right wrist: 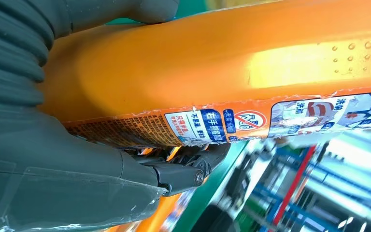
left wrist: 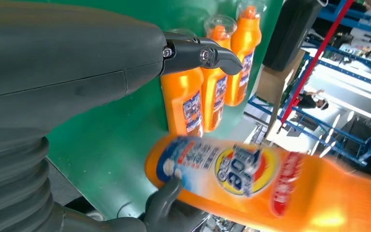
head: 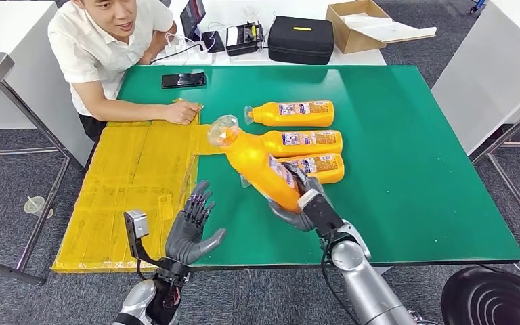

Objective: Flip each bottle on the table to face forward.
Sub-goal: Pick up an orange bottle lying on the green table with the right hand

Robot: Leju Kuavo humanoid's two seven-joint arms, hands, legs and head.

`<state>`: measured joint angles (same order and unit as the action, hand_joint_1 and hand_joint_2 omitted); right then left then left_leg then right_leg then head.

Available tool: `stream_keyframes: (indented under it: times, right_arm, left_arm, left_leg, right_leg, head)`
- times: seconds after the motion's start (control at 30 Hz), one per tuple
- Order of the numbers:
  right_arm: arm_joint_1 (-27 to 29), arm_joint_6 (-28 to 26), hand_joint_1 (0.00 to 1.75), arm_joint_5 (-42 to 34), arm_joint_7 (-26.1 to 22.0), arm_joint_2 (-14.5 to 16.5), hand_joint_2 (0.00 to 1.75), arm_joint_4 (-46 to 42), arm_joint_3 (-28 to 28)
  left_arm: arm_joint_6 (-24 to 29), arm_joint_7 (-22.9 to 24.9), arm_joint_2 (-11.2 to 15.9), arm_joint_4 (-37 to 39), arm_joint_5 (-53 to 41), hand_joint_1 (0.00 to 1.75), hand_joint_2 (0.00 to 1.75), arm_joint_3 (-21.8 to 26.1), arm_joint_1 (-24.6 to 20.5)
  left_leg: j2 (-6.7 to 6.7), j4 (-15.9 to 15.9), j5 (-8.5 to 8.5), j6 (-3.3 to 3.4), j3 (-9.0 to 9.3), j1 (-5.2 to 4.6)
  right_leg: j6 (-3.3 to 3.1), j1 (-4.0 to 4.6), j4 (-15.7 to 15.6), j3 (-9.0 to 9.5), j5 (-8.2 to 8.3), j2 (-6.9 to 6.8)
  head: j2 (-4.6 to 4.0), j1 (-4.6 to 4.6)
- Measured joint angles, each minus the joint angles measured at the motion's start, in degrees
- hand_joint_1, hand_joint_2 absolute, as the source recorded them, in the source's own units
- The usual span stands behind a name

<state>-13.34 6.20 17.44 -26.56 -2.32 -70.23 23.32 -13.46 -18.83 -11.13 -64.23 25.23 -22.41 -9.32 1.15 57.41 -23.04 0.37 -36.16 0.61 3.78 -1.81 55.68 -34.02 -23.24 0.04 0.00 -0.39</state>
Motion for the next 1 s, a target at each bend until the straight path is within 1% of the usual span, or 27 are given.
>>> stream_keyframes:
  times: [0.1,0.23,0.37,0.57,0.7,0.87,1.0]
  right_arm:
    - [-1.9,0.0,1.75,0.0,0.5,1.9,1.75,2.4,2.4]
    - [-4.1,-0.4,1.75,1.4,1.0,3.6,1.75,6.3,5.6]
    - [-5.4,-2.5,1.75,3.8,-0.1,4.9,1.75,9.2,8.6]
    - [-6.3,-3.7,1.75,5.1,-1.6,5.3,1.75,10.7,11.2]
    - [-6.4,-4.1,1.75,5.4,-2.0,5.6,1.75,10.7,13.2]
    - [-6.4,-4.4,1.75,6.0,-2.4,5.8,1.75,10.7,15.2]
    - [-6.3,-4.7,1.75,6.0,-2.5,5.9,1.75,10.5,16.2]
  left_arm:
    - [0.0,-0.3,0.0,1.1,-1.0,0.0,1.75,-1.1,-1.5]
    - [-0.3,-0.5,0.0,2.0,-1.5,0.0,1.75,-2.2,-3.0]
    - [-1.5,-0.3,0.0,2.8,0.0,0.0,1.75,-2.5,-3.8]
    - [-3.5,-0.3,0.0,3.9,2.5,0.0,1.75,-2.1,-4.5]
    - [-4.3,-1.2,0.0,4.5,3.6,0.0,1.75,-1.5,-5.3]
    - [-4.2,-1.9,-0.1,4.5,4.7,0.0,1.75,-0.9,-5.8]
    - [-2.2,-2.5,-0.7,4.2,6.6,0.0,1.75,0.0,-5.8]
  left_leg:
    - [0.01,0.0,0.01,0.01,-0.01,0.0]
    - [0.02,0.0,0.01,0.01,-0.02,-0.01]
    - [0.02,0.0,0.0,0.01,-0.04,-0.01]
    - [0.02,0.0,0.0,0.01,-0.06,-0.01]
    - [0.02,0.0,0.0,0.01,-0.06,0.0]
    - [0.02,0.0,0.0,0.01,-0.07,0.0]
    - [0.02,0.0,0.0,0.01,-0.09,-0.01]
  right_leg:
    - [0.0,0.0,0.0,0.0,0.0,0.0]
    - [0.0,-0.01,0.0,0.0,0.0,0.0]
    - [0.0,-0.01,0.0,-0.04,0.0,0.0]
    - [0.0,-0.01,0.0,-0.06,0.0,0.0]
    - [0.0,-0.01,0.0,-0.07,0.0,0.0]
    - [0.0,-0.01,0.0,-0.08,0.0,0.0]
    - [0.0,-0.01,0.0,-0.08,0.0,0.0]
  head:
    - [0.0,0.0]
    - [0.0,0.0]
    - [0.0,0.01]
    - [0.0,0.01]
    - [0.0,0.01]
    - [0.0,0.01]
    - [0.0,0.01]
